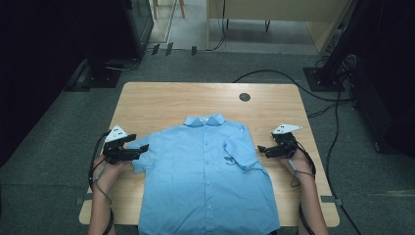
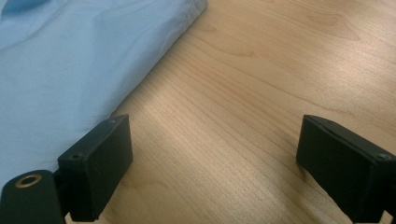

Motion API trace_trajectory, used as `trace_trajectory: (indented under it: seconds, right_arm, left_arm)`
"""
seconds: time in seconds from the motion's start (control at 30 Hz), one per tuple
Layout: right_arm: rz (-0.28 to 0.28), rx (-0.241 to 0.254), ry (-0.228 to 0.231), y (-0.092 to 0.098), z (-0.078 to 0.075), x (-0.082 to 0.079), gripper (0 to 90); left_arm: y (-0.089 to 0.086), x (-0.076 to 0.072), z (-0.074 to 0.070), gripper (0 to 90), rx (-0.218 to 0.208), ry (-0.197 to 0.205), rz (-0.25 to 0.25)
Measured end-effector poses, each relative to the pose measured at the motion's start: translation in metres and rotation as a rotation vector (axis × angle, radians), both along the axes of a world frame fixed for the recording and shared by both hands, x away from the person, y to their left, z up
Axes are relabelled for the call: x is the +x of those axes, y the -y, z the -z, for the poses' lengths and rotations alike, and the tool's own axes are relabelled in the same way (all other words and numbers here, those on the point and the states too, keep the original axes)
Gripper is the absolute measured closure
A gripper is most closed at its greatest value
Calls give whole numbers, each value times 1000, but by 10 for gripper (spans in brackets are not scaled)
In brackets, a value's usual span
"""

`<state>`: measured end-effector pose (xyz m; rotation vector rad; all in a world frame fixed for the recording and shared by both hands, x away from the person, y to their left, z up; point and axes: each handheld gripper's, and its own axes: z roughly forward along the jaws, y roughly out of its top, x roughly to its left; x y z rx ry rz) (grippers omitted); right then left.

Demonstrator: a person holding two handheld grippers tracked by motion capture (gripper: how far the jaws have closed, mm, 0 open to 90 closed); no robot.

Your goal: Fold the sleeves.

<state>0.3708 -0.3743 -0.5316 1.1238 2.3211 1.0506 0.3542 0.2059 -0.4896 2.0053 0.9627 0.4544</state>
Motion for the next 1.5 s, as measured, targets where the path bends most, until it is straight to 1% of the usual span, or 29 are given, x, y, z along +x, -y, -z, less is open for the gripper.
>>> trace_trajectory:
  seconds: [0.13,0.17,0.2,0.37,0.43,0.67,0.7,0.77,0.8,0.93,0.97,1.0,1.13,1.3,1.33,1.37,1.43,1.47,1.5]
  right_arm:
    - [5,2,-1,0,0,0,103]
    - [5,2,-2,0,0,0,103]
    - [5,1,-1,0,0,0,103]
    - [6,1,-1,0,0,0,103]
    - [7,1,-1,0,0,0,103]
    - [16,2,-4,0,0,0,103]
    - [16,2,-4,0,0,0,104]
    - [17,2,-4,0,0,0,104]
    - [17,2,-4,0,0,0,103]
    - [17,2,-4,0,0,0,103]
    - [20,2,-3,0,0,0,104]
    - [21,2,-3,0,0,0,104]
    - [22,2,-2,0,0,0,104]
    - [23,2,-2,0,0,0,104]
    - [23,2,-2,0,0,0,104]
    - [23,2,-2,0,0,0,104]
    - [22,1,-1,0,0,0,104]
    - [23,2,-2,0,0,0,104]
    - [23,2,-2,0,0,0,104]
  left_arm:
    - [-2,1,3,267,8,-2,0]
    - [-3,2,3,269,4,-1,-3]
    - [-5,3,5,302,-5,1,-5]
    - [-7,4,8,305,-5,-5,-12]
    - [-10,6,10,306,4,-7,-17]
    - [-13,8,12,306,10,-4,-24]
    - [-14,9,14,306,20,0,-20]
    - [-14,9,14,306,20,0,-20]
    - [-16,8,15,306,39,7,-19]
    - [-19,8,16,307,44,5,-21]
    - [-20,7,16,307,45,5,-25]
    - [-26,7,18,307,37,3,-38]
    - [-28,7,19,327,34,1,-41]
    - [-34,9,24,328,21,-16,-62]
    - [-36,10,29,332,29,-25,-75]
    - [-36,10,29,359,29,-25,-75]
    - [-36,10,30,359,27,-27,-77]
    - [-36,11,33,378,49,-30,-89]
    - [-36,11,33,407,49,-30,-89]
